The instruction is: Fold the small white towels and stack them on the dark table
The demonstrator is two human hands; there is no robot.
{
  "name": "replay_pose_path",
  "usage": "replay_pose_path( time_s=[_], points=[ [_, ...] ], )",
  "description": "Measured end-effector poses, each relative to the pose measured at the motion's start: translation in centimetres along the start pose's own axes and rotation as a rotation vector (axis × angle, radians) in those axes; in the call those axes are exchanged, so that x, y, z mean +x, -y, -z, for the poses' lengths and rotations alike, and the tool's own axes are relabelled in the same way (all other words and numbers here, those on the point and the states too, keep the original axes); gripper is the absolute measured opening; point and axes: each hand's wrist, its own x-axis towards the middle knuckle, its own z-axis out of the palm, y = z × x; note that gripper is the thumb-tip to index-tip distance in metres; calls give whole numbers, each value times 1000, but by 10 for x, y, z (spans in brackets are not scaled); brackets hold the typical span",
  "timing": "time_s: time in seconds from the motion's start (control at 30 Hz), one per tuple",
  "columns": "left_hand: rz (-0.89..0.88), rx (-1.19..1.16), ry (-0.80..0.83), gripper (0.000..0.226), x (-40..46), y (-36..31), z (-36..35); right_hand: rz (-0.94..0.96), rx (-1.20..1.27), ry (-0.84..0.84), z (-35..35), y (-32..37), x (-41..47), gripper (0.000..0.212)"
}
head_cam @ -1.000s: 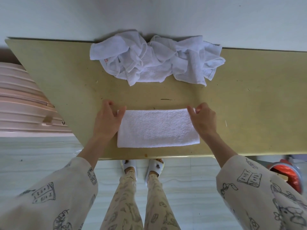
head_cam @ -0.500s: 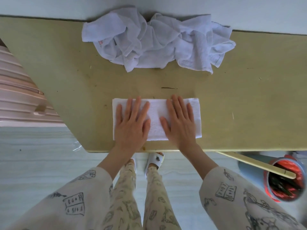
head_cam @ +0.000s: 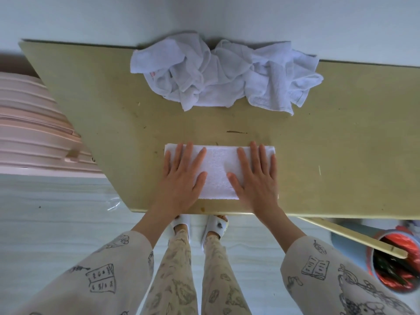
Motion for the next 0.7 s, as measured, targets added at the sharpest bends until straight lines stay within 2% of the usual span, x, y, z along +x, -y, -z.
replay_pose_path(
  time_s=[0.07, 0.13, 0.17, 0.27, 0.4, 0.53, 0.63, 0.7],
  points=[
    [131, -163, -126, 54, -9, 2, 11, -51, 82, -39, 7, 7, -2, 65],
    [345, -219, -299, 45, -17, 4, 20, -72, 160, -90, 13, 24, -2, 61],
    [467, -235, -328, 42, -19, 4, 23, -49, 173, -101, 14, 34, -2, 58],
    [731, -289, -210, 43, -16, 3, 29, 66, 128, -83, 3, 56, 2, 52],
    [837, -353, -107, 45, -6, 0, 33, 66, 53, -70, -14, 58, 6, 54],
    [861, -394, -20, 38, -1, -1, 36, 72, 42, -59, -14, 58, 5, 55],
    [843, -406, -3, 33, 0, -4, 43, 69, 37, -45, -13, 59, 5, 56],
    [856, -502, -14, 26, 1, -4, 49, 63, 38, -37, -12, 59, 5, 56]
  ],
)
